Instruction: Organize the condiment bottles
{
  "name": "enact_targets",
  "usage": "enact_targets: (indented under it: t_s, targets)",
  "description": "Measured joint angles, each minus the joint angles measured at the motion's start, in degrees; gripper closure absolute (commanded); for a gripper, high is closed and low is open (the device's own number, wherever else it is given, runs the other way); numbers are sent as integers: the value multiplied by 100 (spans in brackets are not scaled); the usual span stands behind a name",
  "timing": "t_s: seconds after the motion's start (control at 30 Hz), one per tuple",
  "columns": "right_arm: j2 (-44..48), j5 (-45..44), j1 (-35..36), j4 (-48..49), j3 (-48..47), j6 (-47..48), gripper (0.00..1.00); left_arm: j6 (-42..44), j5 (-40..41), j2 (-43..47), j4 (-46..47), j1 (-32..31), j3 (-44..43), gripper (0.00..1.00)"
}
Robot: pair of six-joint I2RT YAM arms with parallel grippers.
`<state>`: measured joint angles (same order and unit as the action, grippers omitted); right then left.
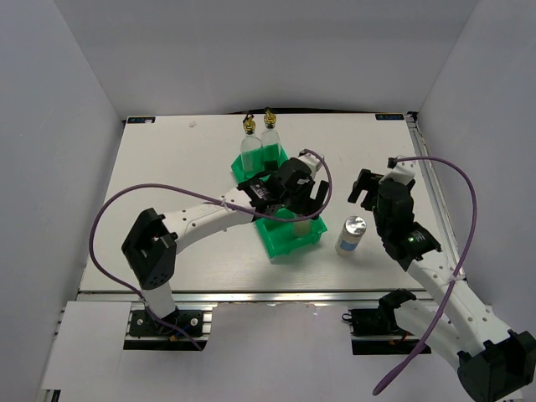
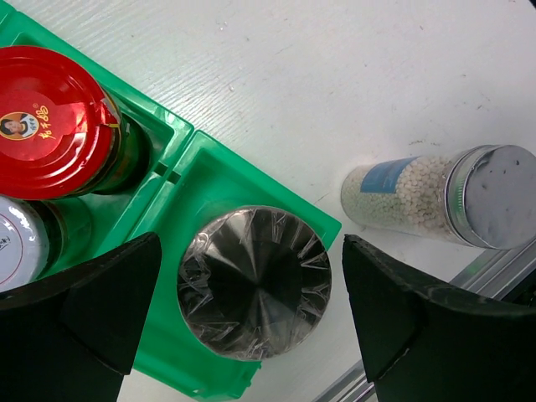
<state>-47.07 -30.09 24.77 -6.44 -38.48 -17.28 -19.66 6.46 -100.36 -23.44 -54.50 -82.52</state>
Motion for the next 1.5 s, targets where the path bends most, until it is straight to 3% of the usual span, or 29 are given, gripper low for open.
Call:
enact_targets:
  t_s: [0.33,0.57,0.73,0.9,1.2,1.37,1.5]
  targets:
    - [44,507,-2,-396,-129,122,11,164,363,37,-96,0,-271,2]
    - [-208,975,-2,-1128,-527,90,11,195,852,791,20,267,-122,2]
    - [-518,1143,66,-1768,-741,11,10,17,992,2013,428,1095,706,2]
    - [-730,1207,293,-2365,-813,-76,11,-343,1255,3016,730,2323,1694,2]
    - [-855,1217,551,-3202,-817,-317,13,-1110,957,3101,859,4673,3038,2]
    - [-918,1099,586,-3392,-844,-483,19,-1259,675,3080,848,5016,3338,2]
    - [-1014,1071,590,-3418,-903,-584,31,-1255,595,3095,903,5016,3340,2]
